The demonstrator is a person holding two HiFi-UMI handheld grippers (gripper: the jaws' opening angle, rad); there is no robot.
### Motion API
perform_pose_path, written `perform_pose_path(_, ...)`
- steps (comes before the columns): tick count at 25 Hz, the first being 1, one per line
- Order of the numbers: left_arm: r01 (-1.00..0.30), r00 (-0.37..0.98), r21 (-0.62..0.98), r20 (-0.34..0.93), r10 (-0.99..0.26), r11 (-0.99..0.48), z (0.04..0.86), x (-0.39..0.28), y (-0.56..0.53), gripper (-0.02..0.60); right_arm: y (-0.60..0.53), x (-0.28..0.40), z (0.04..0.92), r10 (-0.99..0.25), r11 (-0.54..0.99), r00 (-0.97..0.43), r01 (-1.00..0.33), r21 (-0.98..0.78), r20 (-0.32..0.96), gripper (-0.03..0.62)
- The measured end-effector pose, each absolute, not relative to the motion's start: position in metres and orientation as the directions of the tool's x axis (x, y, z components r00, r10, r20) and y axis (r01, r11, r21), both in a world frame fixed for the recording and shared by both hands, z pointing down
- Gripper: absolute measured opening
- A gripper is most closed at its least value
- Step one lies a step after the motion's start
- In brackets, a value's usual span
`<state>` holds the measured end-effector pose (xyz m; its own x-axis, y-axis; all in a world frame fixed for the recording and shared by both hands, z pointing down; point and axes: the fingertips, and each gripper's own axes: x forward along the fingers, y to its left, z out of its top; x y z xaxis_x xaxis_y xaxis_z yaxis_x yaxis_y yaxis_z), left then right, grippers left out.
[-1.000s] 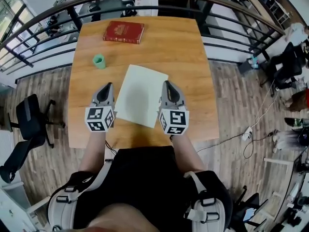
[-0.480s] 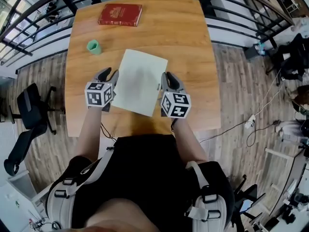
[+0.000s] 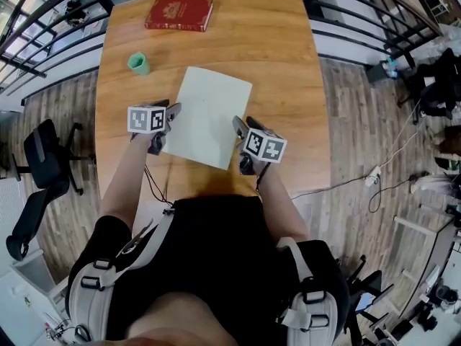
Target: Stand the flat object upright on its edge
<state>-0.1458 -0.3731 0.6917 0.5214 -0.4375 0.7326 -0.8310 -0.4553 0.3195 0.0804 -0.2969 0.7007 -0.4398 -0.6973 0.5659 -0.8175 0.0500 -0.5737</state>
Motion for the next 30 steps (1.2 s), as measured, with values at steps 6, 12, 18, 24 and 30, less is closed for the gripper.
perform_pose_path(6,-0.794,0.596,0.465,0.723,-0.349,-0.392,0.723,-0.146,-0.38,0.186,-0.287,0.071,0.728,-0.647,-0.009,-0.492,-0.759,-0.651,0.583,0.193)
perform_pose_path(12,-0.697,0.713,0.624,0.653,-0.253,-0.353,0.734,-0.138,-0.385,0.186,-0.292,0.065,0.735,-0.628,-0.032,-0.505,-0.744,-0.667,0.593,0.193)
perform_pose_path(18,-0.66,0.75,0.68,0.625,-0.217,-0.319,0.735,-0.133,-0.381,0.186,-0.288,0.069,0.742,-0.559,0.013,-0.501,-0.802,-0.597,0.661,0.192)
perform_pose_path(24,-0.705,0.703,0.609,0.665,-0.252,-0.363,0.731,-0.132,-0.375,0.183,-0.288,0.069,0.737,-0.529,0.04,-0.53,-0.796,-0.604,0.663,0.189)
perform_pose_path(30,-0.682,0.726,0.583,0.61,-0.316,-0.442,0.692,-0.123,-0.365,0.183,-0.289,0.08,0.708,-0.556,0.148,-0.543,-0.809,-0.568,0.629,0.189)
